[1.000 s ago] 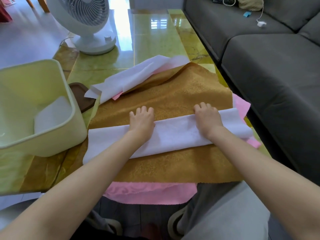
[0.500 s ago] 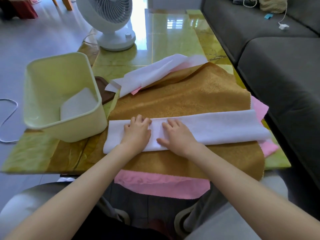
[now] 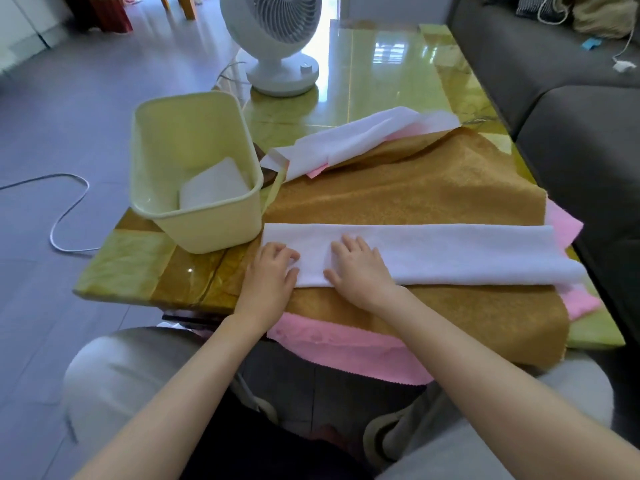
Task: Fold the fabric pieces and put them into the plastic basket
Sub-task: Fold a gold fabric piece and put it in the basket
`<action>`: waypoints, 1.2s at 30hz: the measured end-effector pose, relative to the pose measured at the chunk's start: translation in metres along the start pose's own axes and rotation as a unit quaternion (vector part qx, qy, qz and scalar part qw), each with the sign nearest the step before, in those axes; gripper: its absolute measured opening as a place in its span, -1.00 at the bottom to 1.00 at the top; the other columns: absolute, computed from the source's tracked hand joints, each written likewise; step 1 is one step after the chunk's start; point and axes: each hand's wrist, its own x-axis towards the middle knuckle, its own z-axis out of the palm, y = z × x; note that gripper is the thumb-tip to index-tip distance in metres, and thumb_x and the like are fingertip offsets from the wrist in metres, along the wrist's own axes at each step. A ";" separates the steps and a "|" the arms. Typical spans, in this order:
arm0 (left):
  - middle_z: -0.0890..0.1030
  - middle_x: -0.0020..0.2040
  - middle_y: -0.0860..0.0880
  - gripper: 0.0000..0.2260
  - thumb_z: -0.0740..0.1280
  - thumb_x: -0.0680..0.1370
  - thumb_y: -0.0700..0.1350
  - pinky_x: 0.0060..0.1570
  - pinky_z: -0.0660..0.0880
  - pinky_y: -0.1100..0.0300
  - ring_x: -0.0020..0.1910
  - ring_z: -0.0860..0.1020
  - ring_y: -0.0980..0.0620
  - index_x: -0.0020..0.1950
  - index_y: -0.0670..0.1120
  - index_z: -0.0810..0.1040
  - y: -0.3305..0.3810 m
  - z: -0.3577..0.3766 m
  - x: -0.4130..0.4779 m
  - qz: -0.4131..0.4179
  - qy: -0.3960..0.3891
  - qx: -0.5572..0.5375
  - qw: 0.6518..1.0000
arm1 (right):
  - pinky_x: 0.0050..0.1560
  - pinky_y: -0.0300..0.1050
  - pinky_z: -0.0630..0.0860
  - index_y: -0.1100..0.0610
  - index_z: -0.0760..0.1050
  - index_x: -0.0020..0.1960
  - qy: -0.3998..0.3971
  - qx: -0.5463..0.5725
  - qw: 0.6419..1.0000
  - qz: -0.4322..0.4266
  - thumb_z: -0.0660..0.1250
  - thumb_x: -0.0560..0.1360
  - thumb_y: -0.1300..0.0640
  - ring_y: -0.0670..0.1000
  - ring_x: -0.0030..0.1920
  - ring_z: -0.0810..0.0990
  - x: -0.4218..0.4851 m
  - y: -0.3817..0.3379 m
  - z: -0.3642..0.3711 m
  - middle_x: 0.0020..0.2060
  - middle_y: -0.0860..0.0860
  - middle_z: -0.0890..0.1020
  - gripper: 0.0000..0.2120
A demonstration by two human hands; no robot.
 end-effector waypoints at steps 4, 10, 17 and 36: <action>0.40 0.25 -0.08 -0.68 0.25 0.57 -0.02 0.21 0.31 0.07 0.24 0.32 -0.09 0.30 -0.08 0.41 0.002 -0.004 -0.004 -0.087 0.018 0.032 0.995 | 0.48 0.17 0.01 0.11 0.05 0.50 -0.001 -0.016 1.000 0.006 0.08 0.60 -0.09 0.14 0.52 -0.04 -0.001 -0.002 0.003 0.53 0.08 0.02 -0.45; 0.34 0.29 -0.17 -0.53 0.32 0.53 0.01 0.11 0.36 0.10 0.21 0.39 -0.16 0.35 -0.16 0.30 0.001 -0.014 -0.001 -0.137 -0.005 -0.008 0.991 | 0.49 0.15 -0.02 0.08 0.00 0.52 -0.003 -0.030 1.000 0.008 0.03 0.61 -0.12 0.13 0.52 -0.06 -0.003 0.000 0.005 0.53 0.06 0.00 -0.43; 0.52 0.17 -0.10 -0.54 0.30 0.53 0.08 -0.08 0.36 0.13 0.14 0.50 -0.12 0.28 -0.20 0.37 -0.007 -0.033 -0.002 -0.230 -0.062 -0.055 0.970 | 0.50 0.15 -0.05 0.07 -0.01 0.53 0.000 -0.010 1.000 0.007 0.03 0.61 -0.12 0.13 0.53 -0.06 -0.004 0.001 0.005 0.53 0.05 0.01 -0.43; 0.52 -0.11 -0.04 -0.93 0.29 0.52 -0.21 -0.05 0.47 0.09 -0.11 0.49 -0.01 -0.03 -0.15 0.43 0.118 0.010 0.010 0.057 0.008 -0.245 0.968 | 0.09 -0.01 0.52 0.21 0.59 -0.13 0.227 0.375 0.894 0.095 0.04 0.62 0.10 0.04 -0.09 0.60 -0.046 0.035 -0.034 -0.19 0.05 0.65 -0.61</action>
